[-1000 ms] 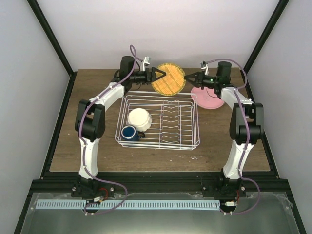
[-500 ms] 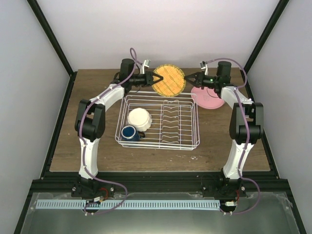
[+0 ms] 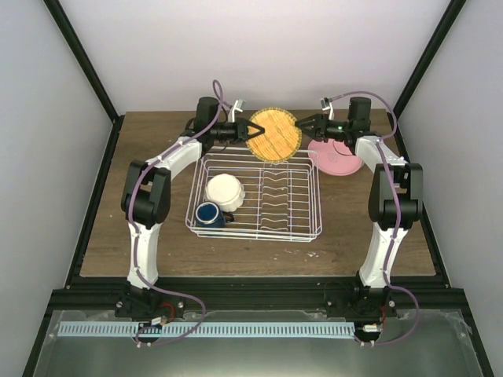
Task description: Load the mixed dishes into the dish rack
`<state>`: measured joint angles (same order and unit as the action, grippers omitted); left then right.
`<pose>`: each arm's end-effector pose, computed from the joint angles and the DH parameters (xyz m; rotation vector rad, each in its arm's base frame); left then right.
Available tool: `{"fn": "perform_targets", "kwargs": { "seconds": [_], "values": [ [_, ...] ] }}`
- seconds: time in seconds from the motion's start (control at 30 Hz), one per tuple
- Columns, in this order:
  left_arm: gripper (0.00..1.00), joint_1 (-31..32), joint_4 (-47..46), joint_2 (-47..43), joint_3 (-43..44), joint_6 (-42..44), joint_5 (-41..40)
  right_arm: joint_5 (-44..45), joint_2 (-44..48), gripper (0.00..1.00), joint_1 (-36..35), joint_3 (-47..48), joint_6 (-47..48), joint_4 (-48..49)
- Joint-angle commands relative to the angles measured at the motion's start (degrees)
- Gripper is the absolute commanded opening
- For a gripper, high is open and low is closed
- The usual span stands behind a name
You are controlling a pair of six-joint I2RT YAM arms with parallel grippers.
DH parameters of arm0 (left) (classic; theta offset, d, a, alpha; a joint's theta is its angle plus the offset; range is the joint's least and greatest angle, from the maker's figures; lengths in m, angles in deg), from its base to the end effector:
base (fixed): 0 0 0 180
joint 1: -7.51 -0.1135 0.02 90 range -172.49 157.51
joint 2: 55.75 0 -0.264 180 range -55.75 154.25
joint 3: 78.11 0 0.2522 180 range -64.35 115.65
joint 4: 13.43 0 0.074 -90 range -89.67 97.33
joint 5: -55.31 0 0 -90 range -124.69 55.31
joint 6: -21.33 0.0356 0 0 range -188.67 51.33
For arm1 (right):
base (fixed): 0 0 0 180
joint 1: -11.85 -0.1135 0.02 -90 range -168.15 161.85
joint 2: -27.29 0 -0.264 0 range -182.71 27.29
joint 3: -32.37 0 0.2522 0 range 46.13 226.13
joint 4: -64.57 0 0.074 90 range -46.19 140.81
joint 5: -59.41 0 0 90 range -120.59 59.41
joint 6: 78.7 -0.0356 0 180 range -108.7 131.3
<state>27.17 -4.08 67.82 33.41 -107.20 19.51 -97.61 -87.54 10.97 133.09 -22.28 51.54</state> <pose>0.4620 -0.1957 0.2462 0.3603 2.0840 -1.5552 0.4531 0.0397 0.2515 -0.2041 2.0522 1.5551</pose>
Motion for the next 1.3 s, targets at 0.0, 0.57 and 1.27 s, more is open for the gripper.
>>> {"fn": "perform_targets", "kwargs": {
  "seconds": [0.0,0.57,1.27],
  "values": [
    [0.04,0.29,-2.34,-3.39,0.8,0.4,2.75,-0.83,0.17,0.39,-0.26,2.92,2.92,-2.76],
    [0.04,0.47,-10.74,-2.9,-0.12,-6.22,5.95,-4.79,-2.4,0.29,-3.92,5.98,5.58,-4.02],
    [0.84,-4.61,16.38,-10.69,1.15,14.46,-5.44,7.65,3.71,0.01,-2.94,15.18,29.51,-27.41]
  ]
}}
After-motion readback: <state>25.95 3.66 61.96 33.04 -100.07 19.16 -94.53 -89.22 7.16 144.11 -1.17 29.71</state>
